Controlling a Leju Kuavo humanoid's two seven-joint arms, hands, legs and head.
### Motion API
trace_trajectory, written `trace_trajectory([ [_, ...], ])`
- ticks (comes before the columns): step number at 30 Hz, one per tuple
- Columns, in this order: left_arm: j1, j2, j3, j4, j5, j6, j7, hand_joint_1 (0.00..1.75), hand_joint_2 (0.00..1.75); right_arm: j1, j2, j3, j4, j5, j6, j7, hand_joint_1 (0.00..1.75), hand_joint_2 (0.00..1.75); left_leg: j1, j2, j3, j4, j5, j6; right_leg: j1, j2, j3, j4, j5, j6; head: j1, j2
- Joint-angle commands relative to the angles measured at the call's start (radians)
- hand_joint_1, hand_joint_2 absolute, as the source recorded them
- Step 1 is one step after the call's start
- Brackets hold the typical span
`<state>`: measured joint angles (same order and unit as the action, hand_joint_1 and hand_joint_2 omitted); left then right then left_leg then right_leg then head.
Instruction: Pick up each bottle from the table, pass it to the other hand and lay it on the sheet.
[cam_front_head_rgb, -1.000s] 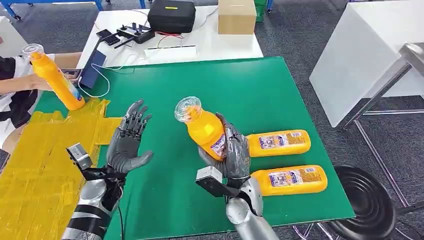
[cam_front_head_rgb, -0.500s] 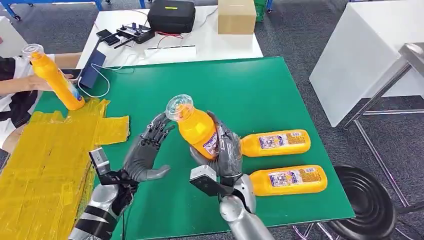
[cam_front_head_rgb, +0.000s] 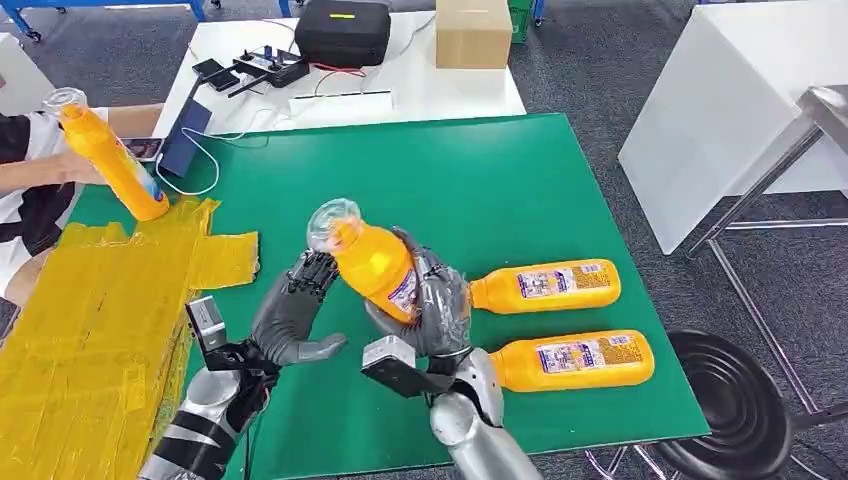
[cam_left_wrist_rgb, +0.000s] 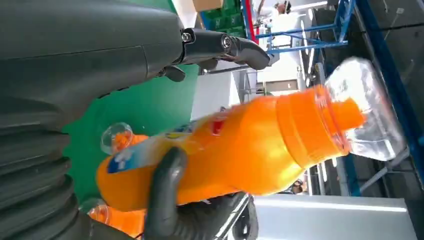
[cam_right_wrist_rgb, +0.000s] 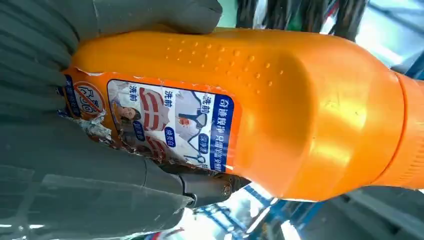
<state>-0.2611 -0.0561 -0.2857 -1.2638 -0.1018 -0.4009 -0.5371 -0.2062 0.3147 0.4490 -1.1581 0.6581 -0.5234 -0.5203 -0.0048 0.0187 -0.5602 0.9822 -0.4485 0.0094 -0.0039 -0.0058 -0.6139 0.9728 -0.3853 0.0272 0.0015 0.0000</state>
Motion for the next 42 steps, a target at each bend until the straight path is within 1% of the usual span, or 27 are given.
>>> trace_trajectory([
  [1, -0.089, 0.004, -0.039, 0.119, 0.014, 0.0, 0.011, 0.0, 1.75, -0.064, 0.03, 0.199, 0.241, 0.168, -0.103, 0.037, 1.75, 1.75, 0.0, -0.001, 0.003, -0.001, 0.0, -0.001, 0.0, 0.0, 0.003, -0.001, -0.001, 0.0, 0.0, 0.0],
  [5, -0.109, 0.0, -0.042, 0.137, 0.03, -0.003, 0.013, 0.0, 1.75, -0.082, 0.034, 0.272, 0.333, 0.234, -0.158, 0.066, 1.75, 1.75, 0.001, -0.001, 0.004, -0.001, -0.001, -0.001, 0.001, 0.001, 0.004, -0.001, -0.001, 0.0, 0.0, 0.0],
  [7, -0.111, 0.001, -0.042, 0.137, 0.033, -0.001, 0.015, 0.0, 1.75, -0.088, 0.034, 0.282, 0.358, 0.234, -0.174, 0.062, 1.75, 1.75, 0.002, -0.002, 0.005, -0.001, -0.001, -0.001, 0.001, -0.001, 0.005, -0.001, -0.001, 0.0, 0.001, 0.0],
  [8, -0.111, 0.003, -0.04, 0.136, 0.037, -0.002, 0.015, 0.0, 1.75, -0.089, 0.034, 0.282, 0.365, 0.238, -0.175, 0.058, 1.75, 1.75, 0.002, -0.003, 0.006, -0.001, -0.002, -0.001, 0.001, -0.001, 0.007, -0.001, -0.002, 0.0, 0.001, 0.0],
  [10, -0.111, 0.005, -0.04, 0.136, 0.044, -0.001, 0.016, 0.0, 1.75, -0.086, 0.034, 0.273, 0.365, 0.261, -0.175, 0.057, 1.75, 1.75, 0.001, -0.001, 0.003, -0.001, -0.001, -0.001, 0.001, 0.0, 0.003, -0.001, -0.001, 0.0, 0.0, 0.0],
  [11, -0.111, 0.005, -0.04, 0.136, 0.044, -0.001, 0.017, 0.0, 1.75, -0.086, 0.034, 0.273, 0.365, 0.262, -0.175, 0.057, 1.75, 1.75, 0.002, -0.002, 0.005, 0.0, -0.002, -0.002, 0.002, -0.001, 0.006, -0.001, -0.002, -0.001, 0.0, 0.0],
  [13, -0.111, 0.005, -0.04, 0.136, 0.044, -0.001, 0.017, 0.0, 1.75, -0.086, 0.034, 0.273, 0.365, 0.262, -0.175, 0.057, 1.75, 1.75, 0.001, -0.004, 0.003, -0.001, 0.0, -0.001, 0.001, -0.003, 0.004, -0.001, -0.001, 0.0, 0.0, 0.0],
  [14, -0.114, 0.005, -0.038, 0.136, 0.047, -0.001, 0.016, 0.0, 1.75, -0.089, 0.034, 0.279, 0.372, 0.26, -0.175, 0.055, 1.75, 1.75, 0.002, -0.004, 0.004, 0.0, -0.001, -0.001, 0.002, -0.003, 0.006, -0.001, -0.002, 0.0, 0.0, 0.0],
  [15, -0.115, 0.003, -0.033, 0.137, 0.053, 0.0, 0.015, 0.0, 1.75, -0.09, 0.034, 0.277, 0.373, 0.262, -0.175, 0.058, 1.75, 1.75, 0.001, -0.002, 0.003, 0.0, -0.001, -0.001, 0.001, -0.002, 0.003, -0.001, -0.001, 0.0, 0.0, 0.0],
  [16, -0.116, 0.0, -0.028, 0.137, 0.06, 0.002, 0.015, 0.0, 1.75, -0.089, 0.034, 0.275, 0.374, 0.266, -0.175, 0.061, 1.75, 1.75, 0.002, -0.003, 0.005, 0.0, -0.002, -0.001, 0.002, -0.002, 0.005, -0.001, -0.002, 0.0, 0.0, 0.0],
  [18, -0.115, -0.016, -0.005, 0.132, 0.081, 0.017, 0.022, 0.0, 1.75, -0.087, 0.034, 0.267, 0.375, 0.273, -0.175, 0.066, 1.75, 1.75, 0.001, -0.002, 0.002, 0.0, 0.0, -0.001, 0.001, -0.002, 0.002, -0.001, -0.001, 0.0, 0.0, 0.0],
  [19, -0.116, -0.022, 0.002, 0.13, 0.087, 0.022, 0.026, 0.0, 1.75, -0.085, 0.034, 0.262, 0.374, 0.275, -0.175, 0.067, 1.75, 1.75, 0.002, -0.004, 0.004, 0.0, -0.001, -0.001, 0.002, -0.003, 0.005, -0.001, -0.002, 0.0, 0.0, 0.0],
  [20, -0.115, -0.033, 0.018, 0.126, 0.105, 0.028, 0.029, 0.84, 1.75, -0.083, 0.034, 0.257, 0.374, 0.278, -0.175, 0.066, 1.75, 1.75, 0.001, -0.004, 0.002, 0.0, 0.0, -0.001, 0.001, -0.003, 0.003, -0.001, -0.001, 0.0, 0.0, 0.0],
  [21, -0.114, -0.04, 0.031, 0.121, 0.124, 0.026, 0.032, 1.75, 1.75, -0.082, 0.034, 0.254, 0.373, 0.279, -0.175, 0.066, 1.75, 1.75, 0.002, -0.005, 0.004, 0.001, -0.002, -0.001, 0.002, -0.004, 0.006, -0.001, -0.003, 0.0, 0.0, 0.0],
  [22, -0.114, -0.044, 0.039, 0.119, 0.135, 0.026, 0.038, 1.75, 1.75, -0.081, 0.034, 0.25, 0.371, 0.28, -0.175, 0.068, 1.75, 1.75, 0.001, -0.004, 0.002, 0.0, -0.001, -0.001, 0.001, -0.002, 0.003, -0.001, -0.001, 0.0, 0.0, 0.0],
  [26, -0.115, -0.046, 0.047, 0.118, 0.145, 0.028, 0.046, 1.75, 1.75, -0.081, 0.034, 0.248, 0.369, 0.281, -0.175, 0.071, 1.75, 1.75, 0.003, -0.006, 0.004, 0.001, -0.002, -0.001, 0.003, -0.004, 0.006, 0.0, -0.003, 0.0, 0.0, 0.0],
  [29, -0.122, -0.053, 0.05, 0.126, 0.151, 0.031, 0.051, 1.75, 1.75, -0.079, 0.034, 0.242, 0.366, 0.28, -0.175, 0.072, 1.75, 1.75, 0.001, -0.004, 0.002, 0.0, 0.0, -0.001, 0.001, -0.003, 0.002, -0.001, -0.001, 0.0, 0.0, 0.0],
  [33, -0.13, -0.056, 0.052, 0.131, 0.156, 0.037, 0.053, 1.75, 1.75, -0.074, 0.034, 0.232, 0.348, 0.263, -0.175, 0.059, 1.75, 1.75, 0.002, -0.004, 0.002, 0.0, -0.001, -0.001, 0.002, -0.003, 0.003, -0.001, -0.001, 0.0, 0.0, 0.0],
  [34, -0.13, -0.057, 0.053, 0.13, 0.156, 0.038, 0.053, 1.75, 1.75, -0.072, 0.034, 0.228, 0.342, 0.264, -0.175, 0.058, 1.75, 1.75, 0.002, -0.006, 0.004, 0.001, -0.002, -0.001, 0.002, -0.005, 0.005, -0.001, -0.003, 0.0, 0.0, 0.0],
  [36, -0.13, -0.057, 0.053, 0.13, 0.156, 0.038, 0.053, 1.75, 1.75, -0.072, 0.034, 0.228, 0.342, 0.264, -0.175, 0.058, 1.75, 1.75, 0.001, -0.004, 0.002, 0.0, 0.0, -0.001, 0.001, -0.003, 0.002, -0.001, -0.001, 0.0, 0.0, 0.0],
  [37, -0.13, -0.057, 0.053, 0.13, 0.156, 0.038, 0.053, 1.75, 1.75, -0.072, 0.034, 0.228, 0.342, 0.264, -0.175, 0.058, 1.75, 1.75, 0.002, -0.006, 0.004, 0.001, -0.001, -0.001, 0.002, -0.004, 0.005, -0.001, -0.002, 0.0, 0.0, 0.0],
  [38, -0.13, -0.057, 0.053, 0.13, 0.156, 0.038, 0.053, 1.75, 1.75, -0.072, 0.034, 0.228, 0.342, 0.264, -0.175, 0.058, 1.75, 1.75, 0.002, -0.005, 0.003, 0.001, -0.001, -0.001, 0.002, -0.004, 0.004, 0.0, -0.002, 0.0, 0.0, 0.0],
  [39, -0.13, -0.057, 0.053, 0.13, 0.156, 0.038, 0.053, 1.75, 1.75, -0.072, 0.034, 0.228, 0.342, 0.264, -0.175, 0.058, 1.75, 1.75, 0.003, -0.008, 0.006, 0.002, -0.003, -0.002, 0.003, -0.005, 0.008, 0.0, -0.004, 0.0, 0.0, 0.0],
  [41, -0.13, -0.057, 0.053, 0.13, 0.156, 0.038, 0.053, 1.75, 1.75, -0.072, 0.034, 0.228, 0.342, 0.264, -0.175, 0.058, 1.75, 1.75, 0.001, -0.004, 0.002, 0.0, 0.0, -0.001, 0.001, -0.003, 0.002, -0.001, -0.001, 0.0, 0.0, 0.0],
  [42, -0.13, -0.057, 0.053, 0.13, 0.156, 0.038, 0.053, 1.75, 1.75, -0.072, 0.034, 0.228, 0.342, 0.264, -0.175, 0.058, 1.75, 1.75, 0.002, -0.006, 0.003, 0.001, -0.001, -0.001, 0.002, -0.004, 0.004, 0.0, -0.002, 0.0, 0.0, 0.0],
])
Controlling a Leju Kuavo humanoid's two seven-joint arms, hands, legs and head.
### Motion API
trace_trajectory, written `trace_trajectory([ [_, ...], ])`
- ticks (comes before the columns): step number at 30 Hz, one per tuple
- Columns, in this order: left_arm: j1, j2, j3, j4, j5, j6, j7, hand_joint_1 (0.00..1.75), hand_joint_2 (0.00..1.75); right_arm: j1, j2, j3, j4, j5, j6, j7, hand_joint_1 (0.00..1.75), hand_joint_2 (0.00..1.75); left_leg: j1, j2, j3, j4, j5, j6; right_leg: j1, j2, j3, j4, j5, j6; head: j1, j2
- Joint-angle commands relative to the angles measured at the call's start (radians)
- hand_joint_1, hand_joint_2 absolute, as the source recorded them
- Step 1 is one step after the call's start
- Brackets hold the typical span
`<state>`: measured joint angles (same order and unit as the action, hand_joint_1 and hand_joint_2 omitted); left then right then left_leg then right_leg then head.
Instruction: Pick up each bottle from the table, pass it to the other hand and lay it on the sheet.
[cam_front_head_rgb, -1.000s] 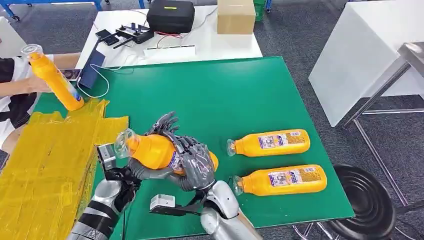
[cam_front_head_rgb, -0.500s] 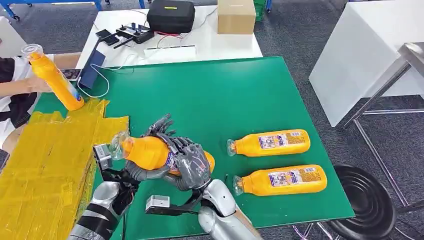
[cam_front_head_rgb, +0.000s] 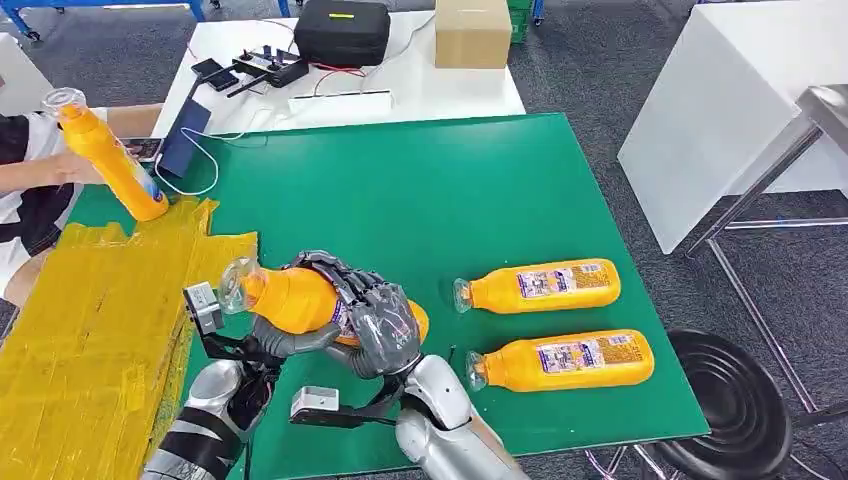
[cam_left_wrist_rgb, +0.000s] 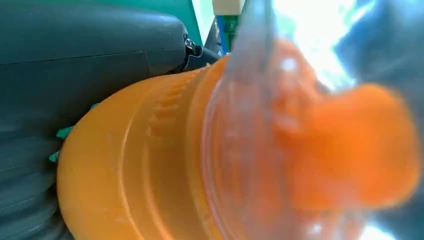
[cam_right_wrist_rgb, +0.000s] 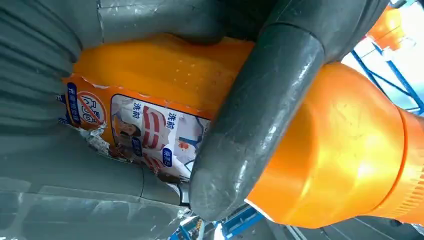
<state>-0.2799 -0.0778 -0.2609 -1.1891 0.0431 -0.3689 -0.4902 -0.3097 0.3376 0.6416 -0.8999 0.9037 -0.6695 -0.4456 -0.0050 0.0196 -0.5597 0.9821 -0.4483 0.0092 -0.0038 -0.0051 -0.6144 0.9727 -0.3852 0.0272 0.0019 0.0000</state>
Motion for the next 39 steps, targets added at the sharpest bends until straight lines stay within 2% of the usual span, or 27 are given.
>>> trace_trajectory([
  [1, -0.111, -0.035, 0.028, 0.055, 0.011, 0.006, 0.006, 1.75, 1.75, 0.032, 0.011, 0.036, 0.084, 0.018, -0.029, -0.017, 1.73, 1.75, 0.002, -0.005, 0.001, 0.0, 0.0, -0.001, 0.001, -0.004, 0.003, -0.001, -0.001, 0.0, 0.0, 0.0],
  [2, -0.11, -0.035, 0.03, 0.054, 0.012, 0.009, 0.006, 1.75, 1.75, 0.037, 0.011, 0.03, 0.074, 0.016, -0.029, -0.023, 1.55, 1.75, 0.002, -0.007, 0.003, 0.001, -0.001, -0.001, 0.002, -0.005, 0.005, 0.0, -0.002, 0.0, 0.0, 0.0],
  [3, -0.111, -0.036, 0.033, 0.053, 0.012, 0.013, 0.006, 1.75, 1.75, 0.041, 0.011, 0.025, 0.066, 0.012, -0.029, -0.027, 1.29, 1.75, 0.002, -0.005, 0.001, 0.0, 0.0, -0.001, 0.001, -0.004, 0.003, 0.0, -0.001, 0.0, 0.0, 0.0],
  [4, -0.111, -0.037, 0.033, 0.052, 0.012, 0.015, 0.006, 1.75, 1.75, 0.042, 0.011, 0.023, 0.062, 0.01, -0.029, -0.028, 0.07, 1.75, 0.002, -0.007, 0.002, 0.001, -0.001, -0.001, 0.002, -0.005, 0.005, 0.0, -0.002, 0.0, 0.0, 0.0],
  [5, -0.11, -0.039, 0.041, 0.046, 0.011, 0.024, 0.008, 1.75, 1.75, 0.058, 0.011, 0.01, 0.026, -0.024, -0.029, -0.061, 0.0, 1.75, 0.003, -0.008, 0.004, 0.001, -0.002, -0.002, 0.003, -0.006, 0.007, 0.0, -0.003, 0.0, 0.0, 0.0],
  [8, -0.104, -0.045, 0.065, 0.027, 0.007, 0.065, 0.022, 1.75, 1.75, 0.078, 0.009, 0.008, -0.048, -0.104, -0.029, -0.123, 0.0, 1.75, 0.003, -0.008, 0.005, 0.002, -0.003, -0.002, 0.003, -0.005, 0.008, 0.0, -0.004, 0.0, 0.0, 0.0],
  [9, -0.103, -0.046, 0.073, 0.019, 0.004, 0.077, 0.027, 1.75, 1.75, 0.092, 0.001, 0.017, -0.097, -0.118, -0.029, -0.125, 0.0, 1.75, 0.002, -0.006, 0.001, 0.001, -0.001, -0.001, 0.002, -0.004, 0.003, 0.0, -0.002, 0.0, 0.0, 0.0],
  [13, -0.102, -0.052, 0.098, 0.009, -0.012, 0.12, 0.041, 1.75, 1.75, 0.132, -0.031, 0.036, -0.265, -0.17, -0.026, -0.107, 0.0, 1.75, 0.003, -0.006, 0.005, 0.003, -0.005, -0.002, 0.003, -0.004, 0.008, 0.001, -0.005, 0.0, 0.0, 0.0],
  [14, -0.101, -0.053, 0.1, 0.009, -0.012, 0.121, 0.041, 1.75, 1.75, 0.134, -0.033, 0.036, -0.278, -0.172, -0.024, -0.101, 0.0, 1.75, 0.002, -0.006, 0.002, 0.001, -0.002, -0.001, 0.002, -0.004, 0.004, 0.0, -0.003, 0.0, 0.0, 0.0],
  [23, -0.103, -0.06, 0.111, 0.02, -0.023, 0.14, 0.04, 1.75, 1.75, 0.128, -0.035, 0.022, -0.273, -0.186, -0.024, -0.097, 0.0, 1.75, 0.001, -0.003, 0.002, 0.0, -0.001, -0.001, 0.001, -0.002, 0.004, -0.001, -0.002, 0.0, 0.0, 0.0],
  [27, -0.107, -0.059, 0.121, 0.011, -0.073, 0.209, 0.038, 1.75, 1.75, 0.14, -0.035, 0.009, -0.305, -0.191, -0.029, -0.109, 0.0, 1.75, 0.003, -0.005, 0.005, 0.001, -0.003, -0.002, 0.002, -0.003, 0.007, 0.0, -0.003, 0.0, 0.0, 0.0],
  [29, -0.108, -0.06, 0.124, 0.01, -0.075, 0.212, 0.039, 1.75, 1.75, 0.141, -0.036, 0.008, -0.308, -0.191, -0.029, -0.109, 0.0, 1.75, 0.001, -0.003, 0.001, 0.0, -0.001, -0.001, 0.001, -0.002, 0.002, 0.0, -0.001, 0.0, 0.0, 0.0],
  [39, -0.108, -0.06, 0.124, 0.01, -0.075, 0.212, 0.039, 1.75, 1.75, 0.141, -0.036, 0.008, -0.308, -0.191, -0.029, -0.109, 0.0, 1.75, 0.002, -0.004, 0.003, 0.0, -0.002, -0.001, 0.001, -0.002, 0.005, 0.0, -0.002, 0.0, 0.0, 0.0],
])
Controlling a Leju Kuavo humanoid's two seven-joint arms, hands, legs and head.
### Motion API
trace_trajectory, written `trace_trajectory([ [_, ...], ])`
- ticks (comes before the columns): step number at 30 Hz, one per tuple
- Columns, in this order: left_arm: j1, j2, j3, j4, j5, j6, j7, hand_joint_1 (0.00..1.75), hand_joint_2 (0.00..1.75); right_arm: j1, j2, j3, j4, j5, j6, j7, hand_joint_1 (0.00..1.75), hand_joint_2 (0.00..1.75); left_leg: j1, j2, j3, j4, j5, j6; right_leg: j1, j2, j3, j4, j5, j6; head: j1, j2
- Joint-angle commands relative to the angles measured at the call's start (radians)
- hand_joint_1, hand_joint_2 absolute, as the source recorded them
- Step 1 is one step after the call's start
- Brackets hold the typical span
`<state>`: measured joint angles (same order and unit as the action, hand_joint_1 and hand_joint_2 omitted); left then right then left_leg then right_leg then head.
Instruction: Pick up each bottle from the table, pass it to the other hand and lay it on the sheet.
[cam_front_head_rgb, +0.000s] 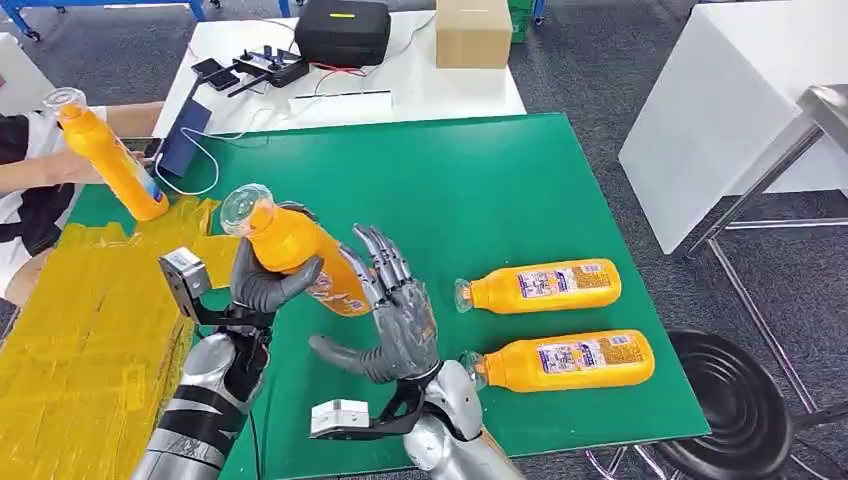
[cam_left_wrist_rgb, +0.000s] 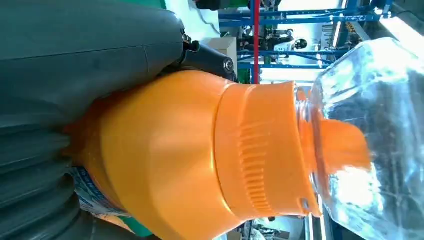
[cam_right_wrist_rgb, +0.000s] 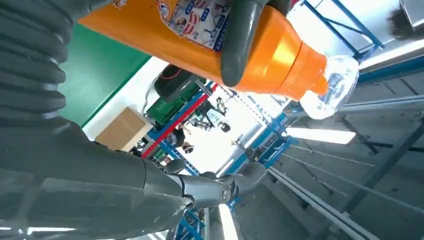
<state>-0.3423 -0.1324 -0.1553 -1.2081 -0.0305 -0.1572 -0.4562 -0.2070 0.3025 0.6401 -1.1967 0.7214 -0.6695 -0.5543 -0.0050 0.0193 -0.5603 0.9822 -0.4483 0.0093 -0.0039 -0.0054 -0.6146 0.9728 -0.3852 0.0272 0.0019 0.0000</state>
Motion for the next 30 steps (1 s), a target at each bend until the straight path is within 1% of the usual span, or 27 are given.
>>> trace_trajectory([
  [1, -0.046, -0.005, 0.018, 0.03, -0.001, 0.0, 0.005, 1.75, 1.75, 0.039, -0.001, 0.009, -0.012, -0.009, -0.029, 0.0, 0.0, 1.75, 0.002, -0.004, 0.003, 0.0, -0.001, -0.001, 0.001, -0.002, 0.004, -0.001, -0.002, 0.0, 0.0, 0.0],
  [2, -0.046, -0.005, 0.018, 0.03, -0.001, 0.0, 0.005, 1.75, 1.75, 0.039, -0.001, 0.009, -0.012, -0.009, -0.029, 0.0, 0.0, 1.75, 0.001, -0.003, 0.002, 0.0, -0.001, -0.001, 0.001, -0.002, 0.003, -0.001, -0.001, 0.0, 0.0, 0.0],
  [3, -0.045, -0.007, 0.022, 0.03, -0.004, 0.005, 0.006, 1.75, 1.75, 0.041, -0.003, 0.008, -0.019, -0.008, -0.029, -0.001, 0.0, 1.75, 0.003, -0.005, 0.006, 0.001, -0.003, -0.002, 0.002, -0.002, 0.008, 0.0, -0.004, 0.0, 0.0, 0.0],
  [4, -0.045, -0.007, 0.025, 0.028, -0.019, 0.025, 0.005, 1.75, 1.75, 0.045, -0.002, 0.001, -0.031, -0.009, -0.029, -0.004, 0.0, 1.75, 0.001, -0.003, 0.003, 0.0, -0.001, -0.001, 0.001, -0.001, 0.004, -0.001, -0.002, 0.0, 0.0, 0.0],
  [5, -0.045, -0.007, 0.025, 0.022, -0.051, 0.062, -0.002, 1.75, 1.75, 0.048, -0.004, -0.003, -0.041, -0.01, -0.029, -0.005, 0.0, 1.75, 0.002, -0.004, 0.004, 0.0, -0.002, -0.001, 0.001, -0.002, 0.005, -0.001, -0.002, 0.0, 0.0, 0.0],
  [7, -0.048, -0.013, 0.021, 0.009, -0.15, 0.178, -0.004, 1.75, 1.75, 0.055, -0.01, -0.01, -0.066, -0.011, -0.029, 0.0, 0.0, 1.75, 0.001, -0.003, 0.002, 0.0, -0.001, -0.001, 0.001, -0.002, 0.002, 0.0, -0.001, 0.0, 0.0, 0.0],
  [8, -0.049, -0.015, 0.021, 0.004, -0.176, 0.202, 0.001, 1.75, 1.75, 0.055, -0.017, -0.007, -0.078, -0.015, -0.029, 0.002, 0.0, 1.75, 0.002, -0.004, 0.003, 0.0, -0.002, -0.001, 0.001, -0.003, 0.004, 0.0, -0.002, 0.0, 0.0, 0.0],
  [9, -0.051, -0.015, 0.017, 0.001, -0.223, 0.253, 0.001, 1.75, 1.75, 0.056, -0.021, -0.007, -0.089, -0.019, -0.029, 0.005, 0.0, 1.75, 0.001, -0.004, 0.001, 0.0, -0.001, -0.001, 0.001, -0.002, 0.002, 0.0, -0.001, 0.0, 0.0, 0.0],
  [10, -0.055, -0.017, 0.012, 0.001, -0.323, 0.36, 0.0, 1.75, 1.75, 0.059, -0.023, -0.011, -0.103, -0.02, -0.029, 0.007, 0.0, 1.75, 0.002, -0.005, 0.003, 0.001, -0.002, -0.001, 0.002, -0.003, 0.005, 0.0, -0.002, 0.0, 0.0, 0.0],
  [11, -0.057, -0.018, 0.008, 0.001, -0.391, 0.428, 0.003, 1.75, 1.75, 0.06, -0.025, -0.011, -0.111, -0.022, -0.029, 0.008, 0.0, 1.75, 0.001, -0.004, 0.002, 0.001, -0.001, -0.001, 0.001, -0.003, 0.004, 0.0, -0.002, 0.0, 0.0, 0.0],
  [12, -0.062, -0.02, 0.004, 0.006, -0.487, 0.514, 0.031, 1.75, 1.75, 0.063, -0.028, -0.013, -0.126, -0.026, -0.028, 0.01, 0.0, 1.75, 0.002, -0.005, 0.003, 0.001, -0.002, -0.001, 0.002, -0.003, 0.005, 0.0, -0.003, 0.0, 0.0, 0.0],
  [14, -0.073, -0.016, 0.017, 0.029, -0.638, 0.628, 0.076, 1.75, 1.75, 0.072, -0.035, -0.018, -0.171, -0.079, -0.009, 0.008, 0.0, 1.75, 0.002, -0.005, 0.003, 0.001, -0.002, -0.001, 0.002, -0.003, 0.005, 0.0, -0.003, 0.0, 0.0, 0.0],
  [15, -0.077, -0.015, 0.028, 0.042, -0.697, 0.671, 0.09, 1.75, 1.75, 0.078, -0.04, -0.022, -0.193, -0.097, 0.003, 0.007, 0.0, 1.75, 0.001, -0.004, 0.002, 0.0, -0.001, -0.001, 0.001, -0.003, 0.003, 0.0, -0.002, 0.0, 0.0, 0.0],
  [16, -0.085, -0.008, 0.046, 0.062, -0.787, 0.731, 0.117, 1.75, 1.75, 0.085, -0.048, -0.028, -0.227, -0.134, 0.028, 0.002, 0.0, 1.75, 0.002, -0.005, 0.003, 0.001, -0.002, -0.001, 0.001, -0.003, 0.005, 0.0, -0.003, 0.0, 0.0, 0.0],
  [17, -0.089, -0.005, 0.056, 0.074, -0.834, 0.761, 0.134, 1.75, 1.75, 0.09, -0.052, -0.031, -0.244, -0.15, 0.039, -0.002, 0.0, 1.75, 0.001, -0.004, 0.003, 0.001, -0.002, -0.001, 0.001, -0.002, 0.004, 0.0, -0.002, 0.0, 0.0, 0.0],
  [18, -0.098, 0.005, 0.073, 0.096, -0.932, 0.819, 0.171, 1.75, 1.75, 0.098, -0.061, -0.039, -0.28, -0.181, 0.062, -0.006, 0.0, 1.75, 0.001, -0.003, 0.002, 0.0, -0.001, -0.001, 0.001, -0.002, 0.003, 0.0, -0.001, 0.0, 0.0, 0.0],
  [19, -0.103, 0.016, 0.106, 0.106, -1.054, 0.855, 0.223, 1.75, 1.75, 0.107, -0.073, -0.046, -0.318, -0.214, 0.088, -0.01, 0.0, 1.75, 0.002, -0.005, 0.004, 0.001, -0.002, -0.001, 0.001, -0.003, 0.005, 0.0, -0.002, 0.0, 0.0, 0.0],
  [20, -0.101, 0.015, 0.141, 0.102, -1.123, 0.855, 0.236, 1.75, 1.75, 0.116, -0.08, -0.057, -0.345, -0.231, 0.103, -0.009, 0.0, 1.75, 0.0, -0.003, 0.002, 0.0, 0.0, -0.001, 0.0, -0.002, 0.002, 0.0, -0.001, 0.0, 0.0, 0.0],
  [21, -0.097, 0.015, 0.19, 0.088, -1.235, 0.855, 0.27, 1.75, 1.75, 0.124, -0.091, -0.069, -0.375, -0.26, 0.122, -0.011, 0.0, 1.75, 0.002, -0.004, 0.005, 0.0, -0.002, -0.001, 0.001, -0.002, 0.006, -0.001, -0.002, 0.0, 0.0, 0.0],
  [23, -0.088, 0.026, 0.249, 0.07, -1.383, 0.855, 0.31, 1.75, 1.75, 0.142, -0.108, -0.101, -0.422, -0.315, 0.163, -0.006, 0.0, 1.75, 0.001, 0.0, 0.002, 0.0, -0.001, -0.001, 0.0, 0.001, 0.002, -0.001, 0.0, 0.0, 0.0, 0.0],
  [25, -0.075, 0.054, 0.265, 0.072, -1.474, 0.855, 0.363, 1.75, 1.75, 0.158, -0.123, -0.132, -0.454, -0.381, 0.207, -0.012, 0.0, 1.75, 0.002, -0.002, 0.005, 0.0, -0.002, -0.001, 0.001, 0.0, 0.006, -0.001, -0.002, 0.0, 0.0, 0.0],
  [26, -0.069, 0.071, 0.261, 0.074, -1.514, 0.855, 0.389, 1.75, 1.75, 0.163, -0.132, -0.142, -0.464, -0.391, 0.216, -0.014, 0.0, 1.75, 0.001, -0.002, 0.004, 0.0, -0.001, -0.001, 0.001, 0.0, 0.004, -0.001, -0.001, 0.0, 0.0, 0.0],
  [27, -0.061, 0.126, 0.207, 0.087, -1.54, 0.855, 0.469, 1.75, 1.75, 0.166, -0.142, -0.151, -0.471, -0.405, 0.238, -0.001, 0.0, 1.75, 0.001, 0.0, 0.003, -0.001, -0.001, 0.0, 0.0, 0.001, 0.003, -0.001, 0.0, 0.0, 0.0, 0.0],
  [28, -0.063, 0.183, 0.137, 0.124, -1.54, 0.855, 0.548, 1.75, 1.75, 0.166, -0.158, -0.159, -0.476, -0.434, 0.281, 0.006, 0.0, 1.75, 0.001, 0.0, 0.005, -0.001, -0.002, -0.001, 0.001, 0.002, 0.006, -0.002, -0.001, 0.0, 0.0, 0.0],
  [29, -0.069, 0.23, 0.08, 0.148, -1.54, 0.855, 0.611, 1.75, 1.75, 0.169, -0.161, -0.174, -0.475, -0.437, 0.288, 0.007, 0.0, 1.75, 0.001, 0.0, 0.004, -0.002, -0.001, -0.001, 0.0, 0.001, 0.004, -0.002, 0.0, 0.0, 0.0, 0.0],
  [30, -0.081, 0.284, 0.016, 0.181, -1.54, 0.855, 0.679, 1.75, 1.75, 0.174, -0.165, -0.19, -0.478, -0.438, 0.283, 0.003, 0.0, 1.75, 0.001, -0.001, 0.006, -0.002, -0.002, -0.001, 0.001, 0.001, 0.007, -0.002, -0.001, 0.0, 0.0, 0.0],
])
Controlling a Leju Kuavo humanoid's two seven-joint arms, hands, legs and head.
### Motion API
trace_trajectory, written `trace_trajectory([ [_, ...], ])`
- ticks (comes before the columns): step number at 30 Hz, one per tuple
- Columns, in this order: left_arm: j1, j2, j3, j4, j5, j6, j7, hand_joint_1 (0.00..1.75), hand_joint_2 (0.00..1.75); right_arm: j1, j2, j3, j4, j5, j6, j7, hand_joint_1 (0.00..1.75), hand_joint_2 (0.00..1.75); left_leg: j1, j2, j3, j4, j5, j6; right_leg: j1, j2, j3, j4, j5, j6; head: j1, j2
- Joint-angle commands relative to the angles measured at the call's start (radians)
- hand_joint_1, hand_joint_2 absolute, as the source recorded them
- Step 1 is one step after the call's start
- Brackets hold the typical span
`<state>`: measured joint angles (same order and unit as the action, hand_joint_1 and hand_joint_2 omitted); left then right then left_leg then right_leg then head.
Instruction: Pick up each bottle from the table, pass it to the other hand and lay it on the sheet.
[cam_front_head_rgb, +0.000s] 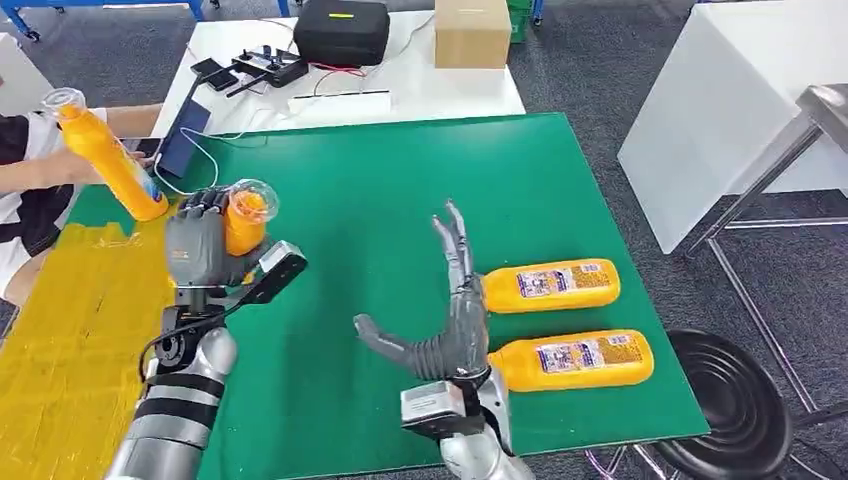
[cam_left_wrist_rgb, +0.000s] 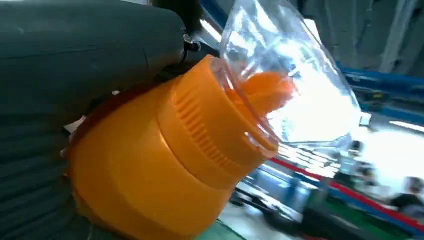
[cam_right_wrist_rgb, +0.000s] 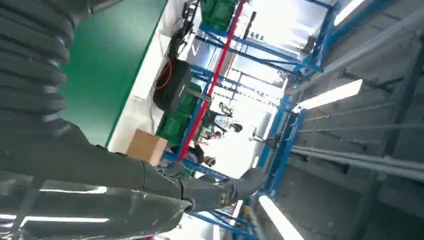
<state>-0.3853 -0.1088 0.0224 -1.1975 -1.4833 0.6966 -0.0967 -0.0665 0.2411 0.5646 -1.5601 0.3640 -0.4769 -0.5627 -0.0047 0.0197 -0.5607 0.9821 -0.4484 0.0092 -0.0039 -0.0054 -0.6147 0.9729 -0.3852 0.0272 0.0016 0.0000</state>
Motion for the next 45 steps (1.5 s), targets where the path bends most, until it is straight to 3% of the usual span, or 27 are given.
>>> trace_trajectory([
  [1, -0.057, 0.294, -0.208, 0.216, -0.087, 0.002, 0.365, 1.75, 1.75, 0.038, -0.11, -0.128, -0.124, -0.098, 0.099, 0.004, 0.0, 1.75, 0.0, -0.002, 0.004, -0.002, 0.0, -0.001, 0.0, 0.0, 0.004, -0.002, -0.001, 0.0, 0.0, 0.0],
  [3, -0.083, 0.378, -0.325, 0.257, -0.087, 0.002, 0.472, 1.75, 1.75, 0.045, -0.117, -0.147, -0.139, -0.114, 0.1, -0.003, 0.0, 1.75, 0.002, -0.005, 0.006, -0.001, -0.001, -0.001, 0.001, -0.002, 0.007, -0.002, -0.002, 0.0, 0.0, 0.0],
  [6, -0.088, 0.408, -0.339, 0.296, -0.087, 0.002, 0.482, 1.75, 1.75, 0.054, -0.126, -0.163, -0.153, -0.129, 0.102, -0.012, 0.0, 1.75, 0.001, -0.004, 0.003, 0.0, 0.0, -0.001, 0.001, -0.002, 0.003, -0.001, -0.001, 0.0, 0.0, 0.0],
  [8, -0.111, 0.459, -0.46, 0.335, -0.087, 0.002, 0.581, 1.75, 1.75, 0.057, -0.129, -0.167, -0.156, -0.133, 0.101, -0.015, 0.0, 1.75, 0.002, -0.003, 0.006, 0.0, -0.002, -0.002, 0.003, -0.001, 0.006, -0.001, -0.002, 0.0, 0.0, 0.0],
  [9, -0.124, 0.455, -0.461, 0.33, -0.087, -0.036, 0.569, 1.75, 1.75, 0.059, -0.129, -0.169, -0.156, -0.135, 0.096, -0.017, 0.0, 1.75, 0.001, -0.003, 0.003, 0.0, -0.001, -0.001, 0.002, -0.002, 0.003, -0.001, -0.001, 0.0, 0.0, 0.0],
  [11, -0.167, 0.506, -0.664, 0.473, -0.087, 0.002, 0.719, 1.75, 1.75, 0.061, -0.139, -0.165, -0.153, -0.137, 0.095, -0.024, 0.0, 1.75, 0.0, -0.002, 0.003, -0.001, 0.0, -0.001, 0.001, -0.001, 0.002, -0.001, -0.001, 0.0, 0.0, 0.0],
  [12, -0.164, 0.495, -0.653, 0.486, -0.087, 0.002, 0.714, 1.75, 1.75, 0.06, -0.142, -0.162, -0.151, -0.137, 0.093, -0.027, 0.0, 1.75, 0.002, -0.004, 0.006, -0.001, -0.002, -0.001, 0.002, -0.001, 0.006, -0.001, -0.002, 0.0, 0.0, 0.0],
  [15, -0.135, 0.43, -0.46, 0.556, -0.082, 0.002, 0.558, 1.75, 1.75, 0.054, -0.145, -0.159, -0.136, -0.13, 0.09, -0.026, 0.0, 1.75, 0.0, -0.003, 0.006, -0.002, 0.0, -0.001, 0.0, -0.001, 0.005, -0.002, -0.001, 0.0, 0.001, 0.0],
  [18, -0.135, 0.43, -0.46, 0.556, -0.082, 0.002, 0.558, 1.75, 1.75, 0.054, -0.145, -0.159, -0.136, -0.13, 0.09, -0.026, 0.0, 1.75, 0.0, -0.001, 0.003, -0.001, -0.001, -0.001, 0.0, 0.0, 0.003, -0.001, -0.001, 0.0, 0.0, 0.0],
  [22, -0.135, 0.32, -0.198, 0.648, 0.105, 0.002, 0.244, 1.75, 1.75, 0.051, -0.142, -0.174, -0.136, -0.129, 0.086, -0.02, 0.0, 1.75, 0.002, -0.004, 0.005, 0.0, -0.002, -0.001, 0.002, -0.001, 0.006, -0.001, -0.002, 0.0, 0.001, 0.0],
  [43, -0.135, 0.32, -0.198, 0.648, 0.105, 0.002, 0.244, 1.75, 1.75, 0.051, -0.142, -0.174, -0.136, -0.129, 0.086, -0.02, 0.0, 1.75, 0.002, -0.005, 0.005, 0.001, -0.002, -0.001, 0.002, -0.002, 0.006, -0.001, -0.002, 0.0, 0.0, 0.0],
  [44, -0.136, 0.28, -0.102, 0.669, 0.177, 0.002, 0.113, 0.72, 1.75, 0.052, -0.139, -0.185, -0.132, -0.122, 0.087, -0.015, 0.0, 1.75, 0.001, -0.003, 0.003, 0.0, -0.001, -0.001, 0.001, -0.001, 0.003, -0.001, -0.001, 0.0, 0.0, 0.0],
  [45, -0.139, 0.253, -0.047, 0.674, 0.229, -0.009, 0.03, 0.0, 1.75, 0.052, -0.136, -0.193, -0.129, -0.116, 0.091, -0.011, 0.0, 1.75, 0.002, -0.005, 0.005, 0.001, -0.002, -0.001, 0.002, -0.002, 0.006, -0.001, -0.002, 0.0, 0.0, 0.0],
])
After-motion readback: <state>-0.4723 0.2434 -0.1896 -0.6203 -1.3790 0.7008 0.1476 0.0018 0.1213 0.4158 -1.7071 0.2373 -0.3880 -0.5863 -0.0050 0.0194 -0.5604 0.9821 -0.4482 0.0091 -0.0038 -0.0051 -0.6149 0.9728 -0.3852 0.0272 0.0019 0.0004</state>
